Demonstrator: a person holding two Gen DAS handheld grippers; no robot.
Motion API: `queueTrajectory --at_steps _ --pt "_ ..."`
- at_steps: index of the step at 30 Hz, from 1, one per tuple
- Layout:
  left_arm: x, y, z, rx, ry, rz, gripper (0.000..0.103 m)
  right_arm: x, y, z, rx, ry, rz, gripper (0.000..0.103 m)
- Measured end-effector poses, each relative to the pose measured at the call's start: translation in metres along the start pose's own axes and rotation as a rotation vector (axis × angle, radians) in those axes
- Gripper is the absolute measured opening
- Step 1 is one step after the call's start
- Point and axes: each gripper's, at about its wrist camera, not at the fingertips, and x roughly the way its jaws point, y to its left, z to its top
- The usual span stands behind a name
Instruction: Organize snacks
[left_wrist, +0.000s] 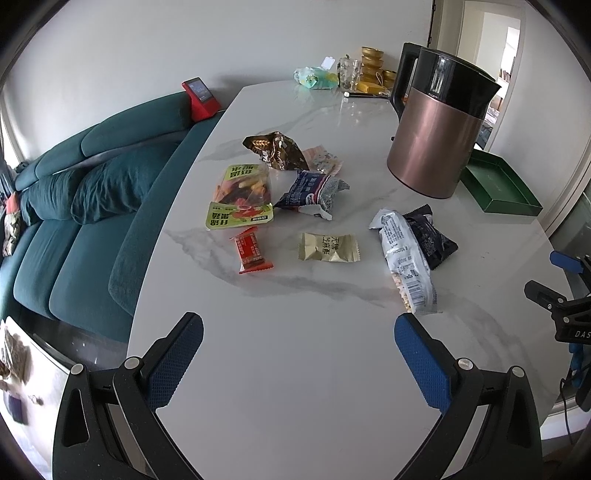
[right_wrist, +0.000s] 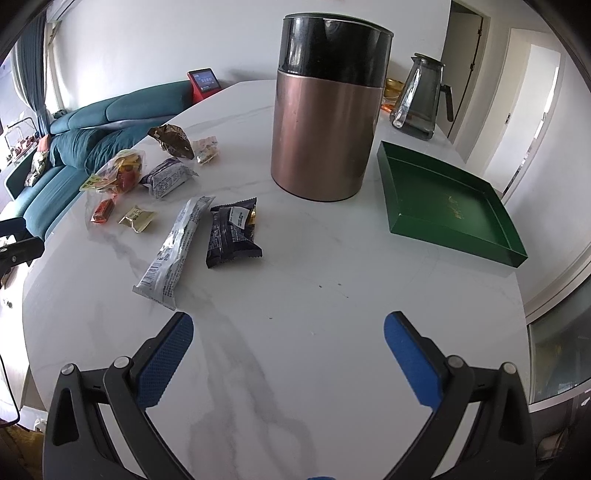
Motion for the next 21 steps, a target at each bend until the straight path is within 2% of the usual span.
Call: queueTrajectory --at_steps 21 --pt "0.008 0.013 0.002 -0.014 0.017 -0.006 0.102 0.001 0.01 0.003 -0.007 0.004 0.015 0.103"
